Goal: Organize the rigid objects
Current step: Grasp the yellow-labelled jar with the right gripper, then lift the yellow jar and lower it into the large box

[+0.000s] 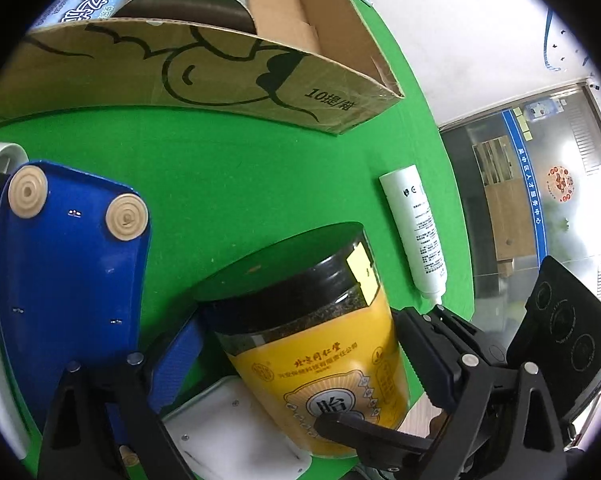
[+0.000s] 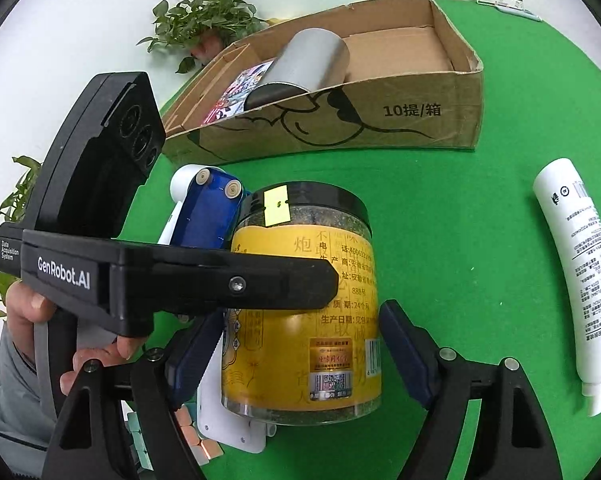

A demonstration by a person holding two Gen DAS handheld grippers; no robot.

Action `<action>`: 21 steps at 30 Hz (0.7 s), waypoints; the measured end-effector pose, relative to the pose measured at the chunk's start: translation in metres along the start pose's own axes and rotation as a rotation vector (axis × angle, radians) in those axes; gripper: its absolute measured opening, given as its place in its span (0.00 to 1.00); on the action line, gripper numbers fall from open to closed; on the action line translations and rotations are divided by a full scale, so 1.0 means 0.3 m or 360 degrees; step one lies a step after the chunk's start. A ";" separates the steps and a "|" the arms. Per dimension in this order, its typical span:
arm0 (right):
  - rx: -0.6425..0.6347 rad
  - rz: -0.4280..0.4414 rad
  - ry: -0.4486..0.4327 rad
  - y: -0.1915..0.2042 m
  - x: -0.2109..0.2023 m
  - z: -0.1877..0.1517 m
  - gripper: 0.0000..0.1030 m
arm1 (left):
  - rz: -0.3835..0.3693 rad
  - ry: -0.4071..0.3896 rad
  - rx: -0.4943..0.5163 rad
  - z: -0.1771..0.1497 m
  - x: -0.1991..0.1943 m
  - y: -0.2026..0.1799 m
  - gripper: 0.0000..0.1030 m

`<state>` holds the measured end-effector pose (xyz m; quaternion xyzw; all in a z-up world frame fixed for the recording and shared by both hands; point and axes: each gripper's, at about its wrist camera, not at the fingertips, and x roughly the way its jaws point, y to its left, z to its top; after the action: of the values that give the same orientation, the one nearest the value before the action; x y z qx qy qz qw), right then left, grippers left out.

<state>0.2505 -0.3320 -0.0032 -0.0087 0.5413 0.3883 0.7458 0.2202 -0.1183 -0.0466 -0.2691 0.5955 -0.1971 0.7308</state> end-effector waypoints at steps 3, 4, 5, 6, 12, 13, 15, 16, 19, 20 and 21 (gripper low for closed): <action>-0.0054 -0.0067 -0.0035 0.026 -0.019 0.021 0.75 | 0.0010 -0.0057 0.0078 0.007 -0.031 -0.020 0.88; -0.0059 -0.0073 -0.0046 0.030 -0.028 0.027 0.75 | 0.0023 -0.0084 0.0118 0.007 -0.050 -0.037 0.87; -0.0060 -0.0076 -0.0067 0.035 -0.041 0.033 0.75 | 0.0029 -0.0111 0.0144 0.007 -0.069 -0.052 0.86; -0.0056 -0.0073 -0.0098 0.038 -0.057 0.043 0.75 | 0.0031 -0.0134 0.0159 0.010 -0.078 -0.062 0.86; -0.0101 -0.0117 -0.0253 0.092 -0.136 0.105 0.74 | 0.0033 -0.0301 0.0250 0.033 -0.178 -0.132 0.85; -0.0106 -0.0122 -0.0277 0.099 -0.148 0.114 0.74 | 0.0031 -0.0323 0.0261 0.041 -0.189 -0.140 0.85; -0.0133 -0.0140 -0.0328 0.117 -0.172 0.148 0.74 | 0.0026 -0.0367 0.0288 0.063 -0.227 -0.149 0.85; -0.0142 -0.0142 -0.0347 0.116 -0.186 0.156 0.74 | 0.0026 -0.0382 0.0297 0.071 -0.234 -0.158 0.84; -0.0172 -0.0159 -0.0407 0.140 -0.221 0.202 0.74 | 0.0032 -0.0440 0.0350 0.103 -0.274 -0.186 0.84; -0.0185 -0.0166 -0.0433 0.149 -0.233 0.223 0.74 | 0.0032 -0.0459 0.0363 0.115 -0.287 -0.194 0.84; -0.0194 -0.0173 -0.0455 0.158 -0.246 0.239 0.74 | 0.0032 -0.0481 0.0382 0.130 -0.307 -0.204 0.84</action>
<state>0.2716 -0.3100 0.1058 -0.0279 0.4039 0.3767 0.8332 0.2407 -0.1038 0.0679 -0.2007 0.4537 -0.2168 0.8407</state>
